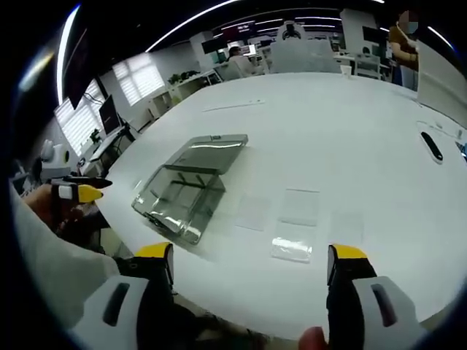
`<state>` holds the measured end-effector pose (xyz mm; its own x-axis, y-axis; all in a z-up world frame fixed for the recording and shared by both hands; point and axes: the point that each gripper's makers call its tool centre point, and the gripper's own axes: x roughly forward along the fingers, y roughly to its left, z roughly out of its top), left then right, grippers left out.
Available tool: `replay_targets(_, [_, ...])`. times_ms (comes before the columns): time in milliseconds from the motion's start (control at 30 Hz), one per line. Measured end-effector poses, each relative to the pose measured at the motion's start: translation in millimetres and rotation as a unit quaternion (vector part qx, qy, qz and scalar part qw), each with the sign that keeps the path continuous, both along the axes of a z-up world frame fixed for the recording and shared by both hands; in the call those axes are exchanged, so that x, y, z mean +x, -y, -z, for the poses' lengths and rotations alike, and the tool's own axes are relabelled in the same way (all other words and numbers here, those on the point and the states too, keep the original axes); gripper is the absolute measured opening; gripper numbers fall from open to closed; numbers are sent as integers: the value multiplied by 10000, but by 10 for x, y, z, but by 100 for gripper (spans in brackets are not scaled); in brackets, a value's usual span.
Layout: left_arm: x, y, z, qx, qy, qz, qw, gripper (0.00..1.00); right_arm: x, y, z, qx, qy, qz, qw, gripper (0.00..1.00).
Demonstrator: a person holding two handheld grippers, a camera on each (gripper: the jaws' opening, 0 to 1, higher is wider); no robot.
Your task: Insert the divider into the dual guide fixture by aligning both edges with the guide slots and pushing it downward to the bottom, including one-sided entry, uneven engagement, binding, and posture correction.
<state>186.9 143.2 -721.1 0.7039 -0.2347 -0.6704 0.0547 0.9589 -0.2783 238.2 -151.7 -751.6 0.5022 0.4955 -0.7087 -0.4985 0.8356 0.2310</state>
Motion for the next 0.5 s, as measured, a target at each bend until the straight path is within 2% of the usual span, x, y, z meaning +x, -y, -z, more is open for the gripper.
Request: replay_targets(500, [59,14,-11,-50,38,4,10000,95,83,-49,15,-10,-7,-182,9998,84])
